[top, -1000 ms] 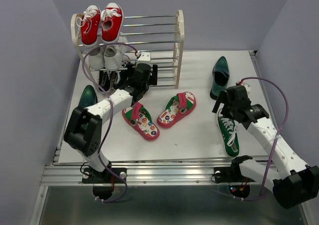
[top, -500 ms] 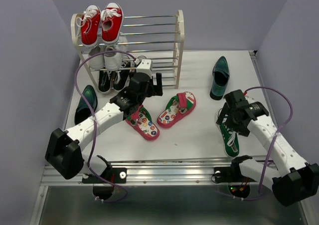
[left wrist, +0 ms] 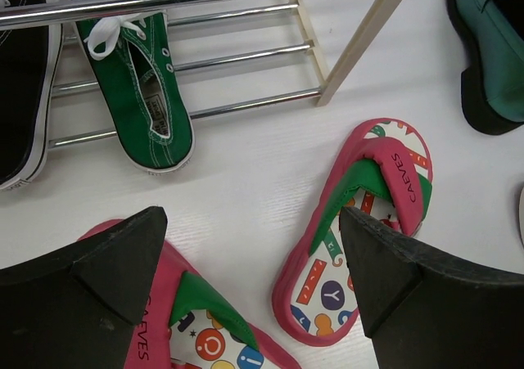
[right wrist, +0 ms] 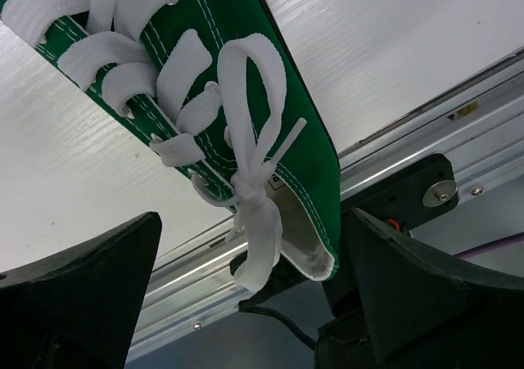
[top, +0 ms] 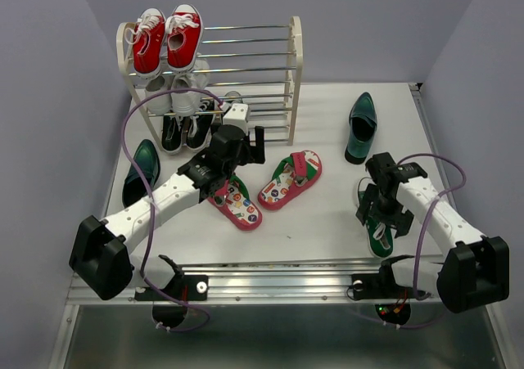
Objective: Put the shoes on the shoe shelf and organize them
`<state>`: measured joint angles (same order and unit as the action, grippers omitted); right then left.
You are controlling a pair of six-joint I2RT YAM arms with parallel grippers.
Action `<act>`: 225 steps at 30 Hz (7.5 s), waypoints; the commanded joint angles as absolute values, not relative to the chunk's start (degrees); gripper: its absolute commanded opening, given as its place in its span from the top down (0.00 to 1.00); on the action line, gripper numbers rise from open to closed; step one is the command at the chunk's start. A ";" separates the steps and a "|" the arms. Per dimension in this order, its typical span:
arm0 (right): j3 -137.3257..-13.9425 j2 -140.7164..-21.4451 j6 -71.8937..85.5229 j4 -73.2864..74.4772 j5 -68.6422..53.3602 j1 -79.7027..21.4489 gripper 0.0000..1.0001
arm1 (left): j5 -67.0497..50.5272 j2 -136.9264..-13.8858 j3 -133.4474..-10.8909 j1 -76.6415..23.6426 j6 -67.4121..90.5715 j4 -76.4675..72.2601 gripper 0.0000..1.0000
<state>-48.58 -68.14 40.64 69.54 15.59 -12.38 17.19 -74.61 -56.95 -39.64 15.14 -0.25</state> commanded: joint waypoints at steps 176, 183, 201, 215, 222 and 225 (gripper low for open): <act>-119.54 -124.90 15.73 35.42 8.35 -37.18 0.99 | 37.79 -58.36 -52.65 -38.23 26.63 17.14 0.01; -123.65 -126.29 14.07 37.08 10.97 -37.18 0.99 | 37.97 -59.15 -52.73 -38.15 26.81 16.96 0.01; -134.74 -134.12 13.27 35.34 15.47 -36.12 0.85 | 38.32 -59.76 -52.65 -37.79 26.81 17.14 0.01; -134.56 -136.23 15.73 29.89 19.51 -35.60 0.99 | 38.14 -60.47 -52.21 -37.53 26.81 17.05 0.01; -130.09 -135.18 14.50 25.85 14.86 -35.60 0.99 | 38.50 -60.38 -52.03 -37.35 26.72 16.96 0.01; -124.56 -133.43 14.68 19.20 16.60 -35.60 0.99 | 38.85 -60.47 -52.03 -37.09 26.72 16.96 0.01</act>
